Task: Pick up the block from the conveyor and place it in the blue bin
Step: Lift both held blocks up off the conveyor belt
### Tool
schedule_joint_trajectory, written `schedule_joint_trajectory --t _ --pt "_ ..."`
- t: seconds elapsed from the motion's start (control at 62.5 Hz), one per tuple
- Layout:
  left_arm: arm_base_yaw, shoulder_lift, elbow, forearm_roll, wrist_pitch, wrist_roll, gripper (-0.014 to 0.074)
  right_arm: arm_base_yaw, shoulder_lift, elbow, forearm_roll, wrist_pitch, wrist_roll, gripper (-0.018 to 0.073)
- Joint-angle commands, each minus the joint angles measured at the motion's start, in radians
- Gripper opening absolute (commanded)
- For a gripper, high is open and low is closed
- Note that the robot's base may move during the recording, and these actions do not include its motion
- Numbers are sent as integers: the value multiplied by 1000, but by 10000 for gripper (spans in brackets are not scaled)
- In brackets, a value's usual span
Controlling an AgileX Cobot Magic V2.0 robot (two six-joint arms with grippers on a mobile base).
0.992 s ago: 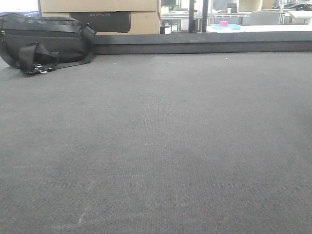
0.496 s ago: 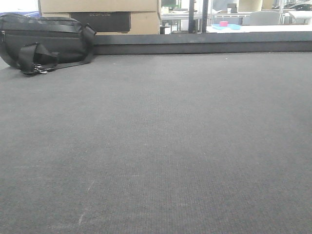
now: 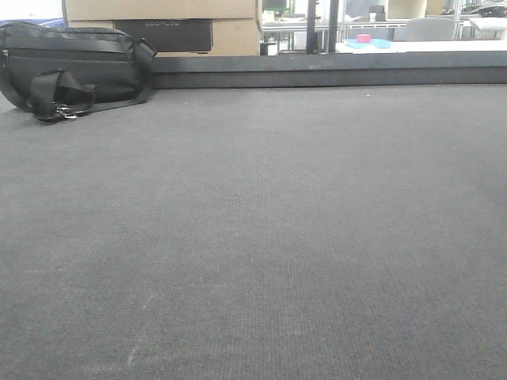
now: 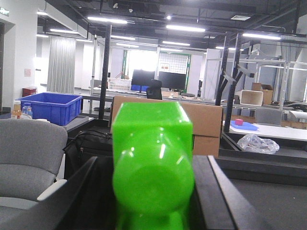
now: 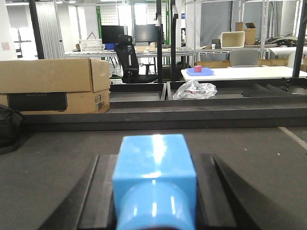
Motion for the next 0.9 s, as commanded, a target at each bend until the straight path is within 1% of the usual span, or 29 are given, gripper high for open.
schedule_joint_trajectory --t 0.0,0.88 --pt "-6 -6 0 -3 -20 2 -111 -2 -5 2 0 -23 -6 -154" --pt "-6 -6 0 -3 -20 2 -111 -2 -5 2 0 -21 -6 -154"
